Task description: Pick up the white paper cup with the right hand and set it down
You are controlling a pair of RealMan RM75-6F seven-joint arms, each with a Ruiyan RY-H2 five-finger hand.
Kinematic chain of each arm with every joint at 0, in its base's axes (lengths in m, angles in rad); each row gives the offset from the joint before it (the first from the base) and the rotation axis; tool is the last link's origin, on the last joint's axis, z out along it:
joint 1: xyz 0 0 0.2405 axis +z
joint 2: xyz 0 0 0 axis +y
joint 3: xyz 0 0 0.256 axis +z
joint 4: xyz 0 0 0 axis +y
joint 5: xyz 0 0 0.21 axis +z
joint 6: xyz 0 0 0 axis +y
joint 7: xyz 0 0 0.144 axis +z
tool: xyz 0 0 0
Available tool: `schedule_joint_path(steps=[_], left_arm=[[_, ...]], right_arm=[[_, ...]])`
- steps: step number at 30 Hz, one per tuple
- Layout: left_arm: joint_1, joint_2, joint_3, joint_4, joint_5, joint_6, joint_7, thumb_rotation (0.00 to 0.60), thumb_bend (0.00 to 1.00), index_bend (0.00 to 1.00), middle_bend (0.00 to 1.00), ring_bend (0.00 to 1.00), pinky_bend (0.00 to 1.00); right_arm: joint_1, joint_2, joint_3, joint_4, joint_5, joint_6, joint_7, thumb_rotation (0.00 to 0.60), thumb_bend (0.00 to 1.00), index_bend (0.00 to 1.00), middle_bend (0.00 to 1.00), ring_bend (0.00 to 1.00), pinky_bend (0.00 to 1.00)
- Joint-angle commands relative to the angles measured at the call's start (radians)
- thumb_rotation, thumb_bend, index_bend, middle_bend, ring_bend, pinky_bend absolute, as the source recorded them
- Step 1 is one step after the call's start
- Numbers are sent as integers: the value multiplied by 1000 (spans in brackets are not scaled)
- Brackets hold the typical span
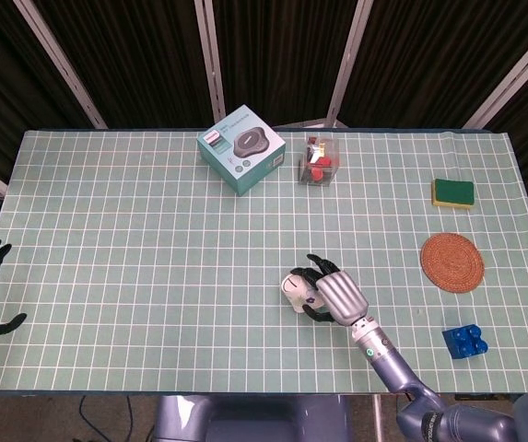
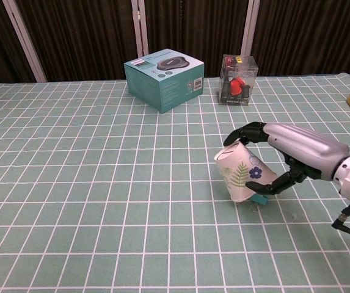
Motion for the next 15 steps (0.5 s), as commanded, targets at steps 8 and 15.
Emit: schedule_joint_path(steps=[8, 15], left_arm=[[0, 1, -2, -1, -3, 1, 0, 600, 0, 0, 0, 0, 0], [0, 1, 0, -3, 0, 0, 2, 600, 0, 0, 0, 0, 0]], right_arm=[[-16, 53, -50, -34, -45, -11, 15, 600, 280, 142, 172, 0, 128], [-43, 89, -88, -75, -79, 10, 7, 600, 280, 123, 141, 0, 128]])
